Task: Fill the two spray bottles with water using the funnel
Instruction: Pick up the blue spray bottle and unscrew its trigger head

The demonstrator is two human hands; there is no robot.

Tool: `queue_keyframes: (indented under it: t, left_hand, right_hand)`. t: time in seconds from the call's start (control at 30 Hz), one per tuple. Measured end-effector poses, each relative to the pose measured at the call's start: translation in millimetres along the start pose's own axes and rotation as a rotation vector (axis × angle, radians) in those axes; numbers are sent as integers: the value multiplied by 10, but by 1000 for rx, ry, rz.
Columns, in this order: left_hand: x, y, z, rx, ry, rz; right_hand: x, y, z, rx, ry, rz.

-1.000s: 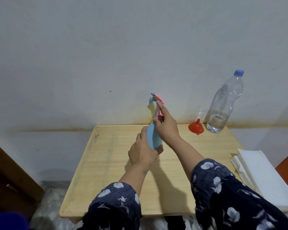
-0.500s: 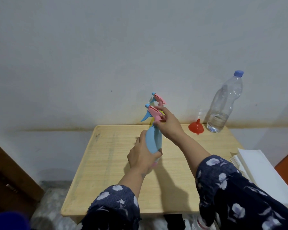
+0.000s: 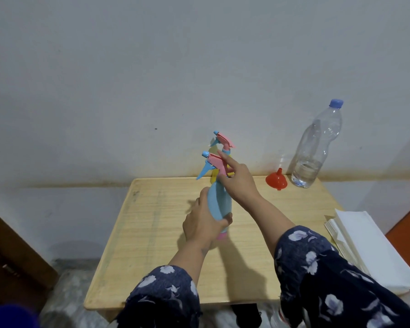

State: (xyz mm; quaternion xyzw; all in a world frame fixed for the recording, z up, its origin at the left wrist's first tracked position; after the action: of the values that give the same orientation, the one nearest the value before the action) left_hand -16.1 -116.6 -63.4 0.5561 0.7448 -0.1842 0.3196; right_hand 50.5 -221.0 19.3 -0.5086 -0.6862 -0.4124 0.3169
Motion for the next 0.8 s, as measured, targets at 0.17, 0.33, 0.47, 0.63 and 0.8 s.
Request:
queue_keyframes:
  t: [0.17,0.33,0.47,0.63,0.8]
  left_hand:
    - [31,27,8,11,2,4]
    - [149,-33,113,158,-2,22]
    - [273,-102,139,190,-23,30]
    - [492,-142,158,198,-32,-9]
    - [534,-124,212,162,-148,-11]
  right_hand:
    - [-15,-48,-14,-58,-153,25]
    - [-57,24,-202,-141,102,77]
    - [-170,149,-520,-287,186,148]
    - [-246,273,-1009,-432,163,193]
    - [-659,200,-970,-227,-102,340]
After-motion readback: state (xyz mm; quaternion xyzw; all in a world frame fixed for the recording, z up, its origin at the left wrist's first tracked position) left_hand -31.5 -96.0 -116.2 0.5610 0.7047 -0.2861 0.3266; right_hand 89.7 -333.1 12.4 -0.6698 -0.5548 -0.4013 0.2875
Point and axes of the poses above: each hand's wrist, its own y-axis towards the middle knuckle, its own z-axis out of the palm, x = y × z, the point moved 7 cm from there along y, towards the middle knuckle, and after that the axes turned 3 degrees about y, right-handed, at the moved point
